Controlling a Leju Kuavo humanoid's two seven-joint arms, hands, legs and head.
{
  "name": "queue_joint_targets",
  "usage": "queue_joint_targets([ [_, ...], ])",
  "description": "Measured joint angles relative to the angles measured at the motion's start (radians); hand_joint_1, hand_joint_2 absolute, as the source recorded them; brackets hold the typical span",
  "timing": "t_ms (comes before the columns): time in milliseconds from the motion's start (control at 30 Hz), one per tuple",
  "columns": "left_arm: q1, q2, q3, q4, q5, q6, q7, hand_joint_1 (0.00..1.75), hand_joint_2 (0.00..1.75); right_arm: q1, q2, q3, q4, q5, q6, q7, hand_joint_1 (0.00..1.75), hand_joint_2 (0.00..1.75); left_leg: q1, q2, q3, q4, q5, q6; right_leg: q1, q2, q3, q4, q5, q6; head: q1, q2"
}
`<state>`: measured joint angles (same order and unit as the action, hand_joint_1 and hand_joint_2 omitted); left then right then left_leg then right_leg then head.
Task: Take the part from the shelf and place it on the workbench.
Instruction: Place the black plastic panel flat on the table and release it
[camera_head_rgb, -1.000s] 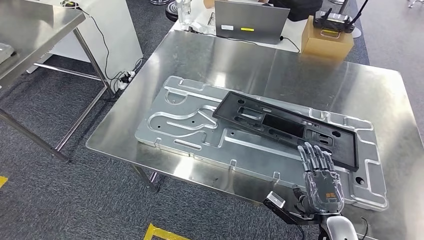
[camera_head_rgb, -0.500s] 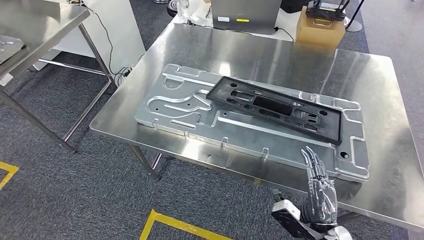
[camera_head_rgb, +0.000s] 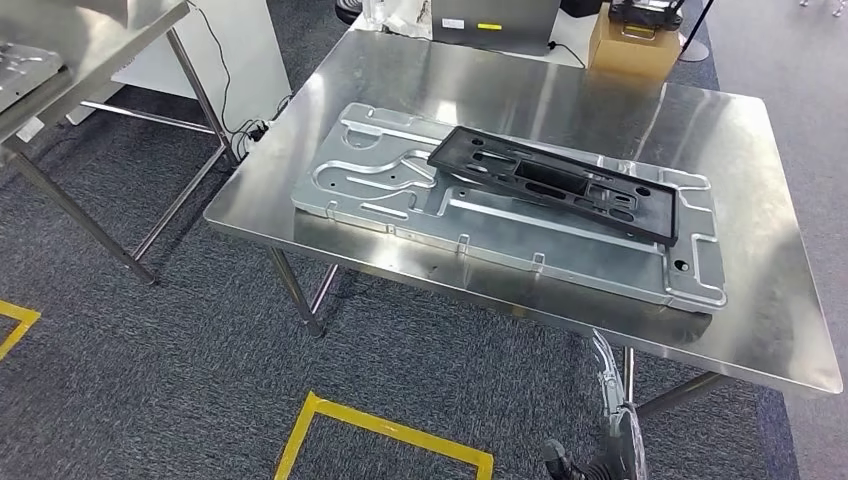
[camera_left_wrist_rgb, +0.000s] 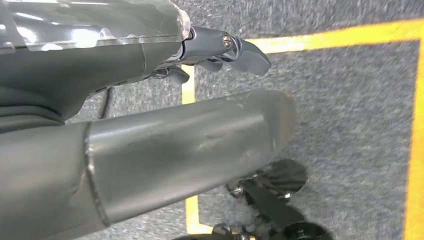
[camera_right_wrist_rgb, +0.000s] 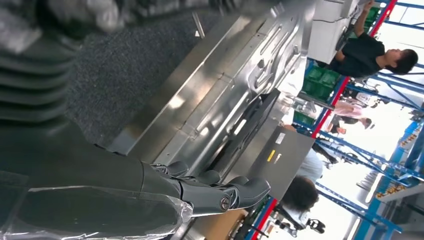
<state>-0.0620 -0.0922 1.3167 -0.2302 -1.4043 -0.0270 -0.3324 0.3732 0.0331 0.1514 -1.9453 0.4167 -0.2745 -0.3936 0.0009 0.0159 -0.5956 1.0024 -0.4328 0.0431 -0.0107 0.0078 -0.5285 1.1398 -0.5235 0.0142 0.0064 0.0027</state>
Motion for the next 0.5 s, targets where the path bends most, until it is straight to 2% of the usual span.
queue_joint_targets([
  [33,-0.001,-0.001,0.004,0.0,0.006,0.002,0.0,0.0,0.0,0.002,0.003,0.001,-0.002,0.013,-0.005,0.006,0.0,0.0,0.0,-0.003,-0.01,0.007,0.006,-0.005,0.002,0.007,0.049,-0.071,-0.013,-0.005,0.0,0.0],
  [67,-0.001,-0.003,0.008,0.0,0.012,0.004,0.001,0.0,0.0,0.005,0.006,0.002,-0.002,0.029,-0.012,0.013,0.0,0.0,0.0,-0.006,-0.017,0.012,0.013,-0.011,0.005,0.011,0.081,-0.124,-0.031,-0.01,0.0,0.0],
  [100,-0.001,-0.005,0.013,0.0,0.016,0.006,0.002,0.0,0.0,0.012,0.011,0.002,0.0,0.044,-0.021,0.021,0.0,0.0,0.0,-0.01,-0.021,0.012,0.022,-0.017,0.008,0.011,0.094,-0.152,-0.042,-0.015,0.0,0.0],
  [167,0.001,-0.006,0.022,0.0,0.02,0.009,0.004,0.0,0.0,0.03,0.022,0.001,0.009,0.062,-0.035,0.034,0.0,0.0,0.001,-0.018,-0.028,0.012,0.031,-0.03,0.006,-0.003,0.085,-0.162,-0.028,-0.027,-0.001,0.0],
  [200,0.004,-0.006,0.025,0.0,0.021,0.01,0.006,0.0,0.0,0.04,0.029,-0.001,0.018,0.066,-0.038,0.04,0.0,0.0,0.003,-0.021,-0.036,0.023,0.013,-0.036,0.003,-0.01,0.076,-0.164,-0.017,-0.036,-0.001,0.0],
  [233,0.006,-0.007,0.028,0.0,0.022,0.014,0.007,0.0,0.0,0.05,0.037,-0.005,0.031,0.067,-0.036,0.044,0.0,0.0,0.004,-0.022,-0.047,0.051,-0.025,-0.042,0.0,-0.018,0.064,-0.167,-0.006,-0.043,-0.001,0.0],
  [300,0.008,-0.008,0.032,0.0,0.021,0.026,0.007,0.0,0.0,0.071,0.059,-0.028,0.07,0.072,-0.021,0.048,0.0,0.0,0.01,-0.021,-0.074,0.156,-0.124,-0.054,-0.001,-0.033,0.038,-0.167,0.012,-0.05,-0.002,0.0],
  [333,0.009,-0.008,0.034,0.0,0.02,0.033,0.006,0.0,0.0,0.08,0.073,-0.048,0.097,0.08,-0.008,0.046,0.0,0.0,0.013,-0.021,-0.084,0.216,-0.151,-0.06,-0.001,-0.041,0.025,-0.167,0.021,-0.05,-0.002,0.0],
  [367,0.009,-0.008,0.036,0.0,0.019,0.039,0.007,0.0,0.0,0.087,0.09,-0.073,0.128,0.093,0.009,0.041,0.0,0.0,0.016,-0.02,-0.088,0.264,-0.15,-0.066,-0.001,-0.05,0.013,-0.165,0.029,-0.048,-0.002,0.0],
  [400,0.01,-0.008,0.037,0.0,0.017,0.044,0.008,0.0,0.0,0.09,0.111,-0.108,0.165,0.112,0.031,0.033,0.0,0.0,0.019,-0.019,-0.08,0.287,-0.125,-0.071,-0.001,-0.06,0.001,-0.163,0.037,-0.045,-0.002,0.0],
  [433,0.011,-0.008,0.038,0.0,0.016,0.047,0.01,0.0,0.0,0.09,0.134,-0.151,0.207,0.139,0.055,0.019,0.0,0.0,0.022,-0.015,-0.055,0.275,-0.087,-0.073,-0.002,-0.07,-0.011,-0.159,0.043,-0.042,-0.002,0.0],
  [467,0.011,-0.008,0.039,-0.001,0.014,0.049,0.011,0.0,0.0,0.086,0.16,-0.202,0.253,0.169,0.077,0.0,0.0,0.0,0.025,-0.004,-0.015,0.232,-0.057,-0.074,-0.002,-0.079,-0.022,-0.153,0.048,-0.038,-0.002,0.0],
  [500,0.01,-0.008,0.04,-0.001,0.013,0.051,0.012,0.0,0.0,0.08,0.184,-0.259,0.3,0.196,0.096,-0.022,0.0,0.0,0.025,0.014,0.04,0.162,-0.05,-0.073,-0.001,-0.089,-0.03,-0.145,0.051,-0.033,-0.002,0.0],
])
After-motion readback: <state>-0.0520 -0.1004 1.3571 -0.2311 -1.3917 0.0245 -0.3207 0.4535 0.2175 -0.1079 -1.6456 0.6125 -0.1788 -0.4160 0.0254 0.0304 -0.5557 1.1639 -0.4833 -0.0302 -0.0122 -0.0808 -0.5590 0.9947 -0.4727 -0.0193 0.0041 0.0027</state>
